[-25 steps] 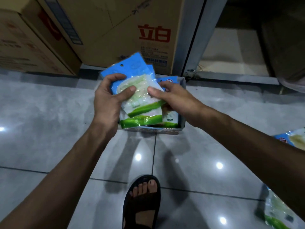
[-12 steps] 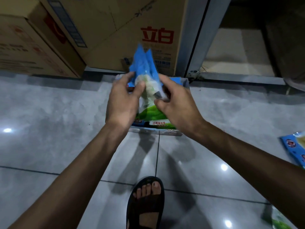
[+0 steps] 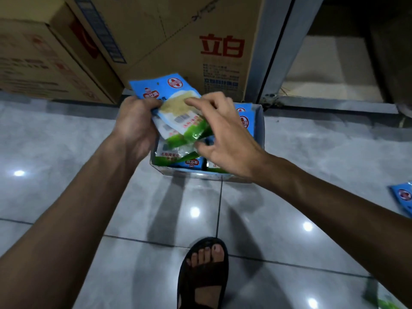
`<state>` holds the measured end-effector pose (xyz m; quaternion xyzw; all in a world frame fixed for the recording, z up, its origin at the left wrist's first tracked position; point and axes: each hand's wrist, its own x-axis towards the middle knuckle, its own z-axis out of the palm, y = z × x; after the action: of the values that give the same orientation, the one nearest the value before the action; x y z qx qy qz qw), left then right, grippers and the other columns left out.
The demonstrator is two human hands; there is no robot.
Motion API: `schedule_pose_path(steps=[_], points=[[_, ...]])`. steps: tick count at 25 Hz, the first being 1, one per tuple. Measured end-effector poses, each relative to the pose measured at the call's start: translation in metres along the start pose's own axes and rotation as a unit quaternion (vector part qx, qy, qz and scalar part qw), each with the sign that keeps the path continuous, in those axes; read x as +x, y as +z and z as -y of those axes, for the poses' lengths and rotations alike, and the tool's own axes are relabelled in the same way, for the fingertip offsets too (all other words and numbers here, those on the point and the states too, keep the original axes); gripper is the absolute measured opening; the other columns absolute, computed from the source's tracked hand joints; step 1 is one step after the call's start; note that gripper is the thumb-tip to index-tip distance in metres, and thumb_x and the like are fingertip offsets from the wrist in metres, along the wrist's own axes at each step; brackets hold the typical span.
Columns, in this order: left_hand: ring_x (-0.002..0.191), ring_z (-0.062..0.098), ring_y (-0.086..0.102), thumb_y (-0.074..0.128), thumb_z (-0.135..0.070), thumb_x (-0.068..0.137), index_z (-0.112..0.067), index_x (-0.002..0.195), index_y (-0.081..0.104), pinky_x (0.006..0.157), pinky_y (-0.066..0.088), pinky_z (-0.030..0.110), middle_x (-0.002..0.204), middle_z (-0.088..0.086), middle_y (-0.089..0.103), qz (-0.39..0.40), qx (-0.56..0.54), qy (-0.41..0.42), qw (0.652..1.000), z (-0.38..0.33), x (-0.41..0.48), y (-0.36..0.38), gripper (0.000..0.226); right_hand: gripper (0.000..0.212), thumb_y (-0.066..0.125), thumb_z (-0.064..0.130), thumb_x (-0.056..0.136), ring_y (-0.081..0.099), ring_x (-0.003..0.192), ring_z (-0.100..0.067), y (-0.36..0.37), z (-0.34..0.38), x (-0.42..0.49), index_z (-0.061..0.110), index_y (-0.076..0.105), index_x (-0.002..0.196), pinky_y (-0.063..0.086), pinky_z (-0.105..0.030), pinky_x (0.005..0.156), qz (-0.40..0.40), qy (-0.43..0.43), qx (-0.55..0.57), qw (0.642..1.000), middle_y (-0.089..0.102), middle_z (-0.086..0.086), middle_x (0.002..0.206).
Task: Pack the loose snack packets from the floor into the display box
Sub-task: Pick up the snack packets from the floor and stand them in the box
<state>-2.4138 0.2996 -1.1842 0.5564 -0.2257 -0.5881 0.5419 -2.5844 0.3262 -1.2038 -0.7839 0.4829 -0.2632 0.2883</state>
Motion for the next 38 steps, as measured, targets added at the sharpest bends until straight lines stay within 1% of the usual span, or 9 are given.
schedule_pose_path(steps=[3, 5, 13, 19, 24, 27, 30, 32, 38], points=[[0.087, 0.023, 0.074, 0.042, 0.006, 0.093, -0.004, 0.103, 0.062, 0.073, 0.059, 0.038, 0.103, 0.013, 0.072, -0.033, 0.005, -0.005, 0.999, -0.002, 0.016, -0.022, 0.024, 0.061, 0.069, 0.006, 0.077, 0.044, 0.12, -0.014, 0.012, -0.022, -0.009, 0.016, 0.046, 0.132, 0.044, -0.033, 0.101, -0.042, 0.068, 0.007, 0.997, 0.042, -0.004, 0.129], [0.084, 0.019, 0.074, 0.044, 0.005, 0.093, -0.006, 0.105, 0.062, 0.07, 0.059, 0.035, 0.103, 0.01, 0.072, -0.042, 0.042, 0.007, 0.998, 0.002, 0.019, -0.032, 0.024, 0.044, 0.063, 0.007, 0.085, 0.051, 0.115, -0.014, 0.024, -0.029, -0.014, 0.016, 0.051, 0.126, 0.046, -0.035, 0.099, 0.02, 0.081, -0.004, 0.997, 0.053, -0.002, 0.124], [0.088, 0.022, 0.073, 0.055, 0.004, 0.092, -0.006, 0.115, 0.055, 0.07, 0.061, 0.038, 0.111, 0.011, 0.07, -0.122, 0.053, 0.027, 0.991, 0.009, 0.022, -0.044, 0.025, 0.026, 0.051, 0.031, 0.094, 0.059, 0.102, -0.023, 0.052, -0.042, -0.024, 0.02, 0.071, 0.107, 0.043, -0.037, 0.094, 0.15, -0.084, -0.191, 0.966, 0.068, -0.001, 0.109], [0.073, 0.006, 0.07, 0.06, 0.005, 0.089, -0.009, 0.105, 0.058, 0.064, 0.058, 0.024, 0.094, 0.0, 0.07, -0.042, 0.204, 0.071, 0.976, 0.024, 0.036, -0.019, 0.021, 0.029, 0.049, 0.041, 0.094, 0.052, 0.106, -0.022, 0.046, -0.05, -0.03, 0.026, 0.072, 0.103, 0.035, -0.036, 0.1, 0.134, -0.079, -0.204, 0.967, 0.064, -0.004, 0.101], [0.103, 0.019, 0.068, 0.059, 0.001, 0.091, -0.014, 0.112, 0.057, 0.087, 0.058, 0.042, 0.116, 0.007, 0.068, -0.049, 0.266, 0.075, 0.96, 0.042, 0.044, -0.018, 0.026, 0.025, 0.057, 0.023, 0.092, 0.057, 0.097, -0.018, 0.031, -0.051, -0.036, 0.008, 0.074, 0.083, 0.045, -0.036, 0.096, -0.015, 0.047, -0.051, 0.997, 0.069, -0.004, 0.096], [0.108, 0.02, 0.066, 0.058, 0.001, 0.092, -0.013, 0.119, 0.055, 0.09, 0.056, 0.045, 0.122, 0.009, 0.065, -0.049, 0.279, 0.078, 0.956, 0.045, 0.045, -0.019, 0.031, 0.013, 0.062, 0.026, 0.09, 0.05, 0.106, -0.014, 0.018, -0.045, -0.025, 0.014, 0.066, 0.094, 0.043, -0.029, 0.096, -0.064, 0.092, -0.053, 0.992, 0.059, -0.001, 0.111], [0.111, 0.02, 0.064, 0.056, -0.004, 0.094, -0.014, 0.123, 0.053, 0.093, 0.055, 0.045, 0.124, 0.007, 0.064, -0.042, 0.312, 0.09, 0.945, 0.05, 0.04, -0.014, 0.031, 0.069, 0.074, 0.033, 0.08, 0.026, 0.141, -0.024, 0.025, -0.043, -0.001, 0.023, 0.043, 0.14, 0.024, -0.036, 0.114, 0.039, 0.007, -0.159, 0.987, 0.032, -0.006, 0.153], [0.113, 0.019, 0.062, 0.055, -0.01, 0.096, -0.014, 0.13, 0.048, 0.094, 0.054, 0.042, 0.127, 0.005, 0.061, -0.055, 0.354, 0.103, 0.928, 0.056, 0.037, -0.015, 0.035, 0.093, 0.075, 0.04, 0.077, 0.011, 0.148, -0.028, 0.039, -0.045, 0.01, 0.024, 0.022, 0.151, 0.012, -0.042, 0.118, 0.093, -0.036, -0.224, 0.97, 0.014, -0.009, 0.161], [0.14, 0.017, 0.035, 0.055, -0.016, 0.096, -0.016, 0.153, 0.015, 0.111, 0.04, 0.036, 0.156, 0.009, 0.026, 0.016, 0.458, 0.201, 0.866, 0.071, 0.031, -0.034, 0.069, 0.101, 0.058, 0.06, 0.083, -0.001, 0.149, -0.035, 0.059, -0.051, 0.018, 0.018, -0.002, 0.154, 0.007, -0.047, 0.121, 0.114, -0.015, -0.305, 0.946, -0.007, -0.019, 0.16]])
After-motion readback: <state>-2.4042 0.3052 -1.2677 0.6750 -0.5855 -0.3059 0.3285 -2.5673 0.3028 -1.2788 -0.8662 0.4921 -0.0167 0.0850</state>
